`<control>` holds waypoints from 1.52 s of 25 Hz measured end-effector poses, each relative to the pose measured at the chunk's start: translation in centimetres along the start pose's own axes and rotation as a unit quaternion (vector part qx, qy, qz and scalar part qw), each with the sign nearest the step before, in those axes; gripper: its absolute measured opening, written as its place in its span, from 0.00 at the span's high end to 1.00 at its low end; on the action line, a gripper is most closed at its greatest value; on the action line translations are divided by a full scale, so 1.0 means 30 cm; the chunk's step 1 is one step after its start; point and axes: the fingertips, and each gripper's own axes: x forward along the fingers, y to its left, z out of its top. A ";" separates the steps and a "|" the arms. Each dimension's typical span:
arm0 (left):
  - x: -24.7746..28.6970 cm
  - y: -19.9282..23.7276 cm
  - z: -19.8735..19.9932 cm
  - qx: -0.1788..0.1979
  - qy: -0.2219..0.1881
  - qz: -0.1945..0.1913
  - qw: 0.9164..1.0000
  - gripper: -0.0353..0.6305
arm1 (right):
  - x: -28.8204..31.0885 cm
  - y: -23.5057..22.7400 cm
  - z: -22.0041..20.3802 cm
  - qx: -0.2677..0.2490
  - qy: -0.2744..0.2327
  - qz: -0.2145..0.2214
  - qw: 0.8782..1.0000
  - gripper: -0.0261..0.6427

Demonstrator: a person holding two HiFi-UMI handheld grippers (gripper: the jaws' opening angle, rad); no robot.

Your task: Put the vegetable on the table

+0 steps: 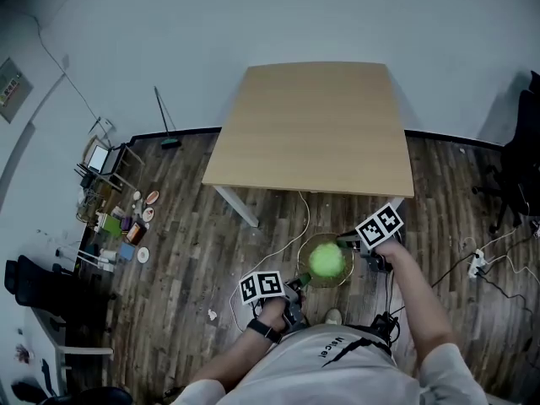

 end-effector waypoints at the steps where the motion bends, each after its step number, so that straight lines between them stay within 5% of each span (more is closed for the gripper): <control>1: 0.012 -0.008 0.002 -0.001 -0.002 -0.002 1.000 0.88 | -0.008 -0.009 0.007 -0.004 0.000 0.000 1.000 0.92; 14: 0.158 -0.023 0.141 -0.018 0.007 0.008 1.000 0.88 | 0.000 -0.179 0.131 0.006 0.011 0.004 1.000 0.92; 27: 0.339 0.016 0.650 0.005 0.056 0.025 0.998 0.88 | 0.157 -0.477 0.544 0.054 -0.003 -0.018 0.998 0.92; 38: 0.494 -0.019 0.988 0.001 0.058 0.017 0.998 0.88 | 0.183 -0.679 0.852 0.055 -0.003 -0.039 0.998 0.92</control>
